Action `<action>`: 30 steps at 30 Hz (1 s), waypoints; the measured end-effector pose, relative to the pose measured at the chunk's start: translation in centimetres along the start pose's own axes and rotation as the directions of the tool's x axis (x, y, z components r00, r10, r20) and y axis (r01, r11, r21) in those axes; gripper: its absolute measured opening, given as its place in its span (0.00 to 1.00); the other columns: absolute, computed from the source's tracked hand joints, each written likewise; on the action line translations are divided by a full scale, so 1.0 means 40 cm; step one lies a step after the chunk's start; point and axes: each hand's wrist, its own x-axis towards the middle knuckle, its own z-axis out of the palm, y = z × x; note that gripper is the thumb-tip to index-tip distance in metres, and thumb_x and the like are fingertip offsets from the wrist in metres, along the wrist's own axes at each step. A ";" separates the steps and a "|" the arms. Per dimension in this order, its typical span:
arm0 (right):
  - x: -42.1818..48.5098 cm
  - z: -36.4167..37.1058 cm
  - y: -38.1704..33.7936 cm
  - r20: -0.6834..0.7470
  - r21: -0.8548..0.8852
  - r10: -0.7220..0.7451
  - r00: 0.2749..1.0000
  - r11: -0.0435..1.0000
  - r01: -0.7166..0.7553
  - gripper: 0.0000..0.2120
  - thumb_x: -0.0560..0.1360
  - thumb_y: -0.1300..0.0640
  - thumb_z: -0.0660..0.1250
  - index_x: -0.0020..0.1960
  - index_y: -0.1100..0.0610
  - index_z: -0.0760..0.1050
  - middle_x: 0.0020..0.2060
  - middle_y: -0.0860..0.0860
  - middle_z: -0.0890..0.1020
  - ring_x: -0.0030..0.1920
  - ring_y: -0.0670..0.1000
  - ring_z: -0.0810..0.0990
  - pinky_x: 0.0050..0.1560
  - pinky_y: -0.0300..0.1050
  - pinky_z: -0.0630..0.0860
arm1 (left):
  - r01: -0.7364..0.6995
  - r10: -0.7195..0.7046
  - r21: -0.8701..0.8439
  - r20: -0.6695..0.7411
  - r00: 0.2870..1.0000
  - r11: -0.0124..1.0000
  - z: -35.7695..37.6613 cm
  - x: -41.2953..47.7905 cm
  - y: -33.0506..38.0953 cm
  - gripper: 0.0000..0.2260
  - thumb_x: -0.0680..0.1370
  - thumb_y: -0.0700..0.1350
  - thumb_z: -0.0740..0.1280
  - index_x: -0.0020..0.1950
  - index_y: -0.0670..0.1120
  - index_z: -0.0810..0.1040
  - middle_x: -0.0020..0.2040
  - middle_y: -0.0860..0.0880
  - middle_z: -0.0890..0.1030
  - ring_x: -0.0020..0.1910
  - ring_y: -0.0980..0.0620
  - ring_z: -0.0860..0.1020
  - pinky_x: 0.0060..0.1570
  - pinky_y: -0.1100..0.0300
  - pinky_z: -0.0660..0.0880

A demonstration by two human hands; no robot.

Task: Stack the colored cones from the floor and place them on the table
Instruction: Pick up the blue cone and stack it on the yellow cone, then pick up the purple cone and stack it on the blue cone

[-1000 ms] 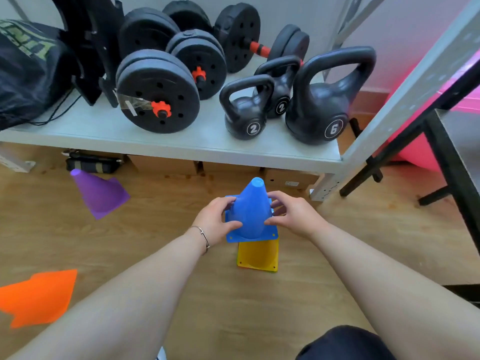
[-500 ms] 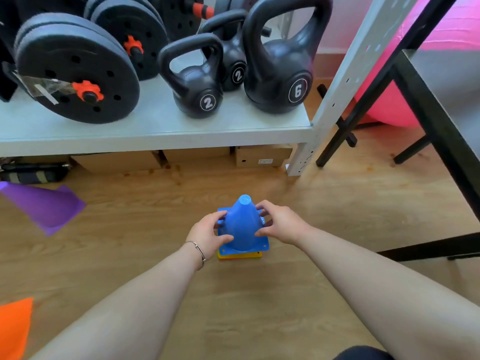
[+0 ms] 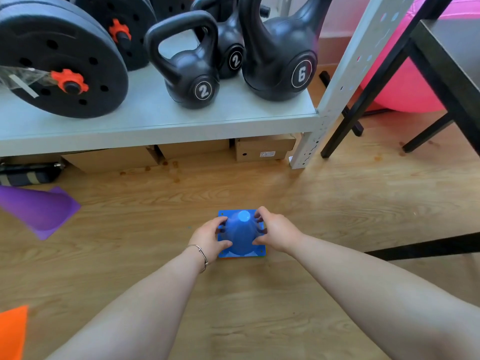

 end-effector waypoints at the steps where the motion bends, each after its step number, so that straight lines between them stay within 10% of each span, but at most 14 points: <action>1: 0.002 0.009 0.001 -0.004 -0.001 0.009 1.000 1.000 -0.009 0.30 0.67 0.54 0.78 0.62 0.56 0.67 0.63 0.53 0.78 0.54 0.55 0.80 0.51 0.45 0.74 | 0.005 -0.005 0.014 0.010 1.000 1.000 0.001 0.003 0.000 0.30 0.70 0.40 0.74 0.69 0.51 0.70 0.63 0.54 0.77 0.61 0.56 0.76 0.59 0.60 0.73; 16: 0.011 -0.068 -0.027 0.042 -0.381 -0.041 0.998 0.923 0.054 0.24 0.76 0.54 0.69 0.69 0.53 0.67 0.64 0.55 0.74 0.58 0.59 0.78 0.54 0.51 0.77 | 0.046 -0.054 0.390 0.010 0.999 0.920 -0.041 -0.016 0.047 0.27 0.77 0.47 0.66 0.75 0.55 0.61 0.70 0.50 0.71 0.67 0.47 0.72 0.62 0.53 0.71; 25: -0.053 -0.191 -0.195 -0.177 -0.601 -0.322 0.930 0.784 0.157 0.33 0.78 0.42 0.63 0.78 0.51 0.57 0.76 0.54 0.64 0.77 0.57 0.58 0.77 0.56 0.56 | 0.204 0.111 0.675 -0.393 0.913 0.709 -0.223 -0.115 0.178 0.27 0.79 0.58 0.59 0.76 0.52 0.57 0.75 0.50 0.65 0.75 0.46 0.59 0.72 0.48 0.58; 30: -0.065 -0.192 -0.303 -0.293 -0.624 -0.424 0.857 0.764 0.164 0.36 0.72 0.45 0.71 0.76 0.55 0.63 0.74 0.56 0.68 0.76 0.59 0.63 0.75 0.59 0.59 | 0.338 0.074 0.671 -0.506 0.859 0.660 -0.313 -0.205 0.193 0.29 0.80 0.60 0.54 0.78 0.52 0.52 0.78 0.49 0.57 0.78 0.45 0.53 0.74 0.46 0.53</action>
